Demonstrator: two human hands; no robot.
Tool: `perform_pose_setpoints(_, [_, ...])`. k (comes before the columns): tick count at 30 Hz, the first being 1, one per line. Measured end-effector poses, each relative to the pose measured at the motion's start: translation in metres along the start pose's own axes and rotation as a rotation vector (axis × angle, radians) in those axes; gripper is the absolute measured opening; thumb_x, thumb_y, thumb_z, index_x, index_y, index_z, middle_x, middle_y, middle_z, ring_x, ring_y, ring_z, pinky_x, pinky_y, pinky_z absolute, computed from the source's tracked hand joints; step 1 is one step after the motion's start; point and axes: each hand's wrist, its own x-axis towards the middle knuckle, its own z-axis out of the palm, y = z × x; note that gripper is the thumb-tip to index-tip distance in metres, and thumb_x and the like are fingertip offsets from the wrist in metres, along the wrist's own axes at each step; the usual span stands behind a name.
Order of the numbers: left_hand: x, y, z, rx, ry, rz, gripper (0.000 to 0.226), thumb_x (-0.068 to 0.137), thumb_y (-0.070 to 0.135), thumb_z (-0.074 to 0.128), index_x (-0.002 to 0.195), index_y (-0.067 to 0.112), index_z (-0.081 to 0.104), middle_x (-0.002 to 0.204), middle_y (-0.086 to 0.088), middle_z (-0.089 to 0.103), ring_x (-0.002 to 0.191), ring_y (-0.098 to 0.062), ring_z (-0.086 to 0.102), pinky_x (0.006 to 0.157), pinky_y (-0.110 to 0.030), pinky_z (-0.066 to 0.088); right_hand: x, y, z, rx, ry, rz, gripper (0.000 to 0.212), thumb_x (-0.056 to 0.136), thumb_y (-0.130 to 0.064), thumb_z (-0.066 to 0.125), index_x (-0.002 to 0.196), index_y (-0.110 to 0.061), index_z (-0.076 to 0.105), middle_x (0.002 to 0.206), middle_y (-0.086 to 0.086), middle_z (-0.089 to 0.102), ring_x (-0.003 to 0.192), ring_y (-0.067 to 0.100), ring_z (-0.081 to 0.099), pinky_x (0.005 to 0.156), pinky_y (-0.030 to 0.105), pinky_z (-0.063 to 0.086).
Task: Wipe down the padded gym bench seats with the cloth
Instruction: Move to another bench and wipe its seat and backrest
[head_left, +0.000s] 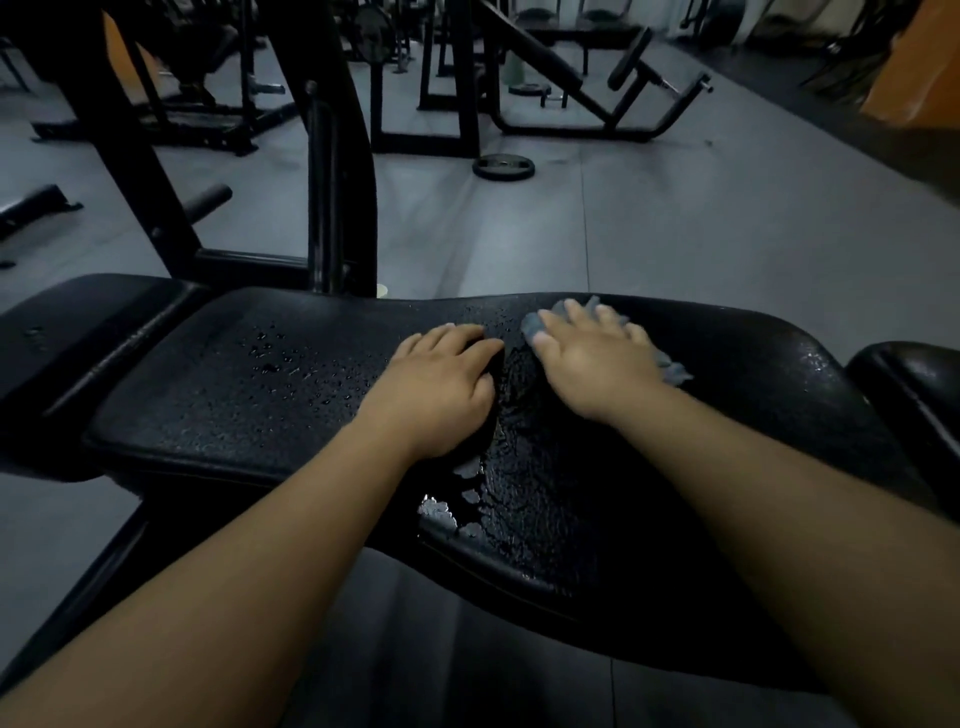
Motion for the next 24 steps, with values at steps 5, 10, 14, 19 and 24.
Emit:
perform_pose_setpoints(5, [0.000, 0.000, -0.003, -0.063, 0.013, -0.015, 0.064, 0.089, 0.043, 0.023, 0.147, 0.025, 0.039, 0.159, 0.004, 0.033, 0.148, -0.017, 0.025, 0.121, -0.044, 0.018, -0.054, -0.011, 0.000, 0.027, -0.031, -0.330, 0.053, 0.106, -0.050, 0.015, 0.158, -0.040, 0.012, 0.167, -0.012, 0.002, 0.154, 0.016, 0.000, 0.123, 0.043, 0.004])
perform_pose_setpoints(10, [-0.001, 0.001, -0.003, -0.057, -0.005, -0.011, 0.052, 0.100, 0.039, 0.033, 0.150, 0.027, 0.035, 0.160, 0.006, 0.029, 0.149, -0.017, 0.021, 0.122, -0.045, 0.015, 0.006, 0.029, -0.010, -0.014, -0.040, -0.075, 0.056, 0.104, -0.052, 0.012, 0.158, -0.037, 0.012, 0.168, -0.004, 0.004, 0.154, 0.021, 0.003, 0.123, 0.045, 0.008])
perform_pose_setpoints(14, [0.000, 0.003, -0.007, -0.085, 0.031, -0.016, 0.059, 0.088, 0.041, 0.027, 0.142, 0.023, 0.045, 0.153, 0.002, 0.040, 0.144, -0.020, 0.032, 0.119, -0.044, 0.022, 0.022, -0.024, -0.002, -0.003, -0.023, -0.087, 0.056, 0.104, -0.049, 0.017, 0.158, -0.036, 0.013, 0.168, -0.001, 0.003, 0.154, 0.027, 0.001, 0.122, 0.052, 0.004])
perform_pose_setpoints(19, [-0.002, 0.003, -0.007, -0.141, 0.058, -0.049, 0.037, 0.081, 0.034, 0.033, 0.109, 0.019, 0.052, 0.126, -0.002, 0.057, 0.120, -0.024, 0.050, 0.107, -0.043, 0.035, -0.041, -0.004, 0.001, 0.038, 0.002, -0.353, 0.057, 0.103, -0.053, 0.012, 0.157, -0.038, 0.018, 0.168, -0.008, 0.009, 0.154, 0.017, 0.006, 0.123, 0.043, 0.009])
perform_pose_setpoints(24, [-0.003, 0.005, -0.008, -0.107, 0.088, -0.047, 0.046, 0.083, 0.035, 0.032, 0.121, 0.019, 0.053, 0.130, -0.001, 0.056, 0.121, -0.023, 0.048, 0.107, -0.042, 0.036, 0.027, 0.012, -0.004, -0.027, -0.011, -0.117, 0.057, 0.104, -0.051, 0.011, 0.158, -0.035, 0.016, 0.168, -0.002, 0.010, 0.154, 0.024, 0.009, 0.122, 0.049, 0.011])
